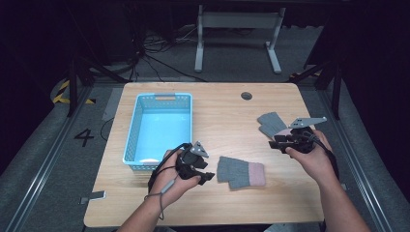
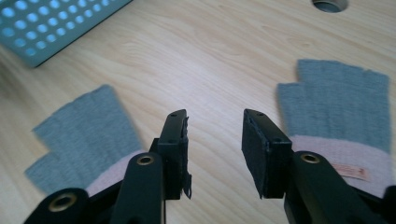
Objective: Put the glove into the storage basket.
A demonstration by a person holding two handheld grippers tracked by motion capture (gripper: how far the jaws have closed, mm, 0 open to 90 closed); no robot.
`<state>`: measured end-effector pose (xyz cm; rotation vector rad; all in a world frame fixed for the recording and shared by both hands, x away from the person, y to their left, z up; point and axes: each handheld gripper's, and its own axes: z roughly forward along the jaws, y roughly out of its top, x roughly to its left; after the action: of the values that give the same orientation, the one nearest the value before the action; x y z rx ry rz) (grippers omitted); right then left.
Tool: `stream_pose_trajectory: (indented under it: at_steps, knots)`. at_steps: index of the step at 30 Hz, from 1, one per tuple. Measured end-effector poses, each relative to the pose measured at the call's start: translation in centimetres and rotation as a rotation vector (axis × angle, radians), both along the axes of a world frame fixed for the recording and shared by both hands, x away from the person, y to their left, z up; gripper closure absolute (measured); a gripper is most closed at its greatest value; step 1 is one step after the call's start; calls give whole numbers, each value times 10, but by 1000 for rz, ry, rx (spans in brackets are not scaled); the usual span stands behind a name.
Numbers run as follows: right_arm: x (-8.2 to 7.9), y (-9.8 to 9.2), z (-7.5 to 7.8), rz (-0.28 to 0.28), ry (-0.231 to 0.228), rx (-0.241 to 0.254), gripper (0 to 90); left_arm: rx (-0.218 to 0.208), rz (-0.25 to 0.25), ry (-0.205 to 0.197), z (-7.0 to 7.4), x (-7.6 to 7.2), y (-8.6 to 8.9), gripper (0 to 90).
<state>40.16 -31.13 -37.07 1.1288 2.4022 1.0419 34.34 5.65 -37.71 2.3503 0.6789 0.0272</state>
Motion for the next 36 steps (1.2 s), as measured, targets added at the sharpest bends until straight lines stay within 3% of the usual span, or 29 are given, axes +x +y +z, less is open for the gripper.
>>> stream_pose_trajectory:
  at_steps: [6,7,10,17,25,36]
  knots:
    - [15,-9,-4,-32,11,-31,574,0,26,-7,-2,-5,9,502]
    - [23,-13,-7,-51,7,-61,550,1,30,-6,-2,-5,10,500]
    - [31,-16,-11,-75,-11,-84,529,4,43,-4,-4,-8,15,495]
    - [58,-26,-25,-160,1,-90,495,11,73,4,-8,-12,23,490]
    - [81,-38,-47,-235,33,-130,458,15,92,14,-11,-15,28,491]
    - [96,-39,-59,-261,40,-159,422,20,98,20,-14,-15,29,491]
